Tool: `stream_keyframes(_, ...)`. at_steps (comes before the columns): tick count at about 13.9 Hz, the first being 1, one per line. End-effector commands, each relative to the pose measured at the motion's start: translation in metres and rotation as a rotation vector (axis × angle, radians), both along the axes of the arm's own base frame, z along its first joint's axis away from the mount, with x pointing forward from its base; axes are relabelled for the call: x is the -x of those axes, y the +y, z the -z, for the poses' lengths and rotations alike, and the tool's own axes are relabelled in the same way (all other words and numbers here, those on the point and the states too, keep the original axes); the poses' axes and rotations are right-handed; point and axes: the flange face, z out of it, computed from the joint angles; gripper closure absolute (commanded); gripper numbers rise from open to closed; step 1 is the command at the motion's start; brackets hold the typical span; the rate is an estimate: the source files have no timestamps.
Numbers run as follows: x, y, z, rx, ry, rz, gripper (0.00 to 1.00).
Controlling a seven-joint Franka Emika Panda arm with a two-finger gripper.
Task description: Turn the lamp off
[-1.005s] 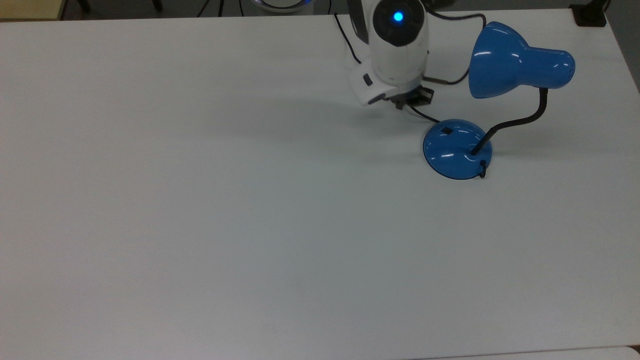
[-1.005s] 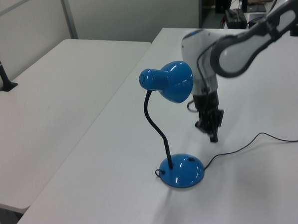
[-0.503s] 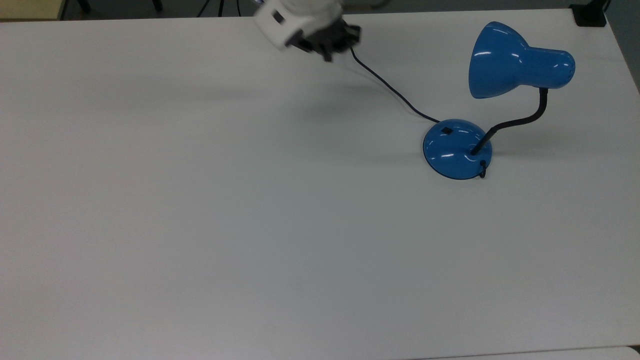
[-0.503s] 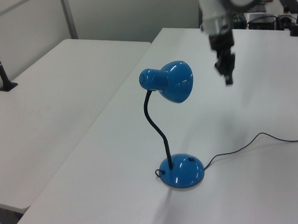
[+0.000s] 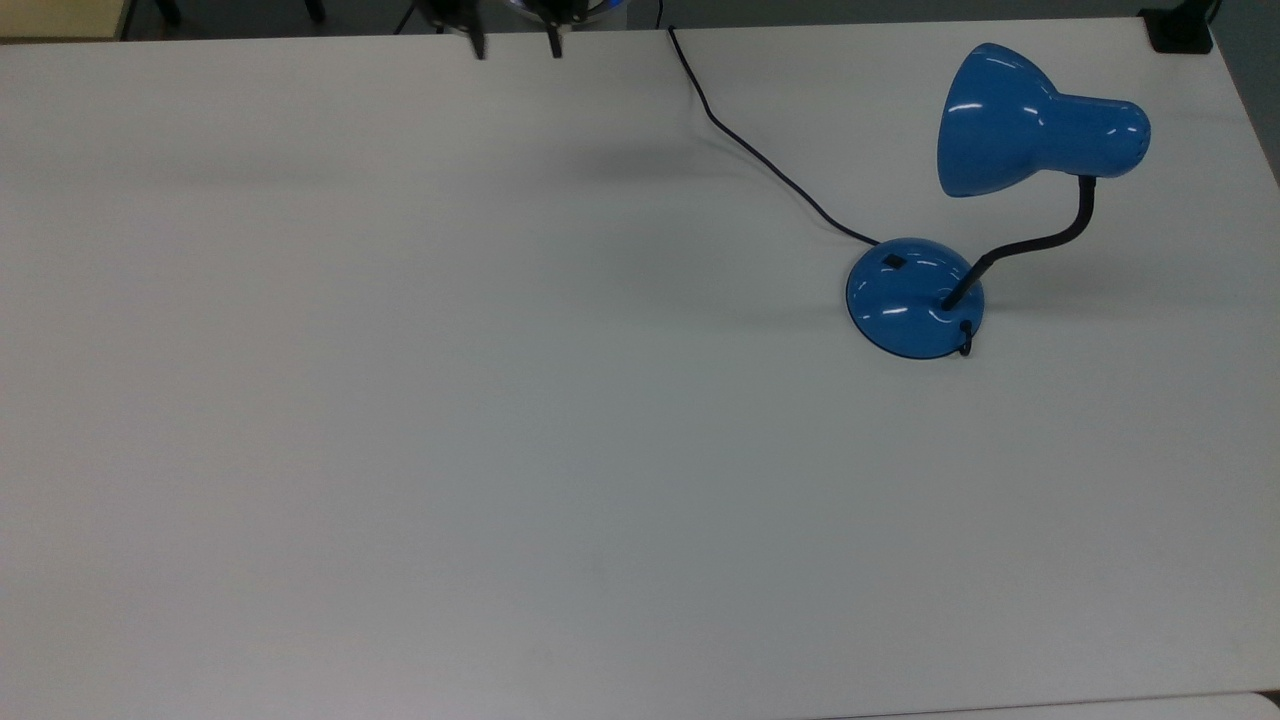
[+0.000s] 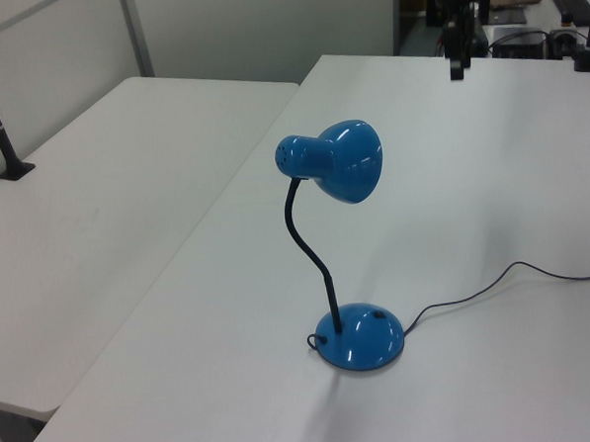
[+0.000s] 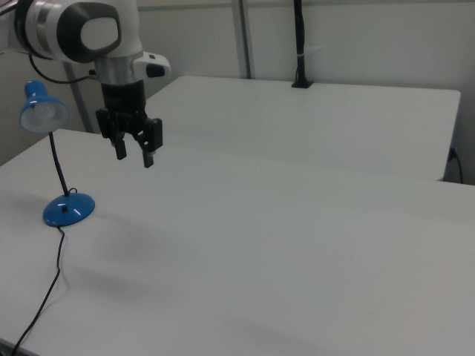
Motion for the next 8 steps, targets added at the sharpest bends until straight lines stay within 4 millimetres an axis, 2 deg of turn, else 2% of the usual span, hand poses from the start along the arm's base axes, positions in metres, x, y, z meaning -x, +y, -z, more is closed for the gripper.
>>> stream_keyframes(1,-0.003,-0.010,-0.020,0.053,-0.023,-0.122,0.00)
stream_keyframes(4,-0.009,-0.044,-0.036,0.065,-0.082,-0.115,0.00)
stream_keyframes(8,-0.015,-0.057,-0.038,0.049,-0.132,-0.092,0.00)
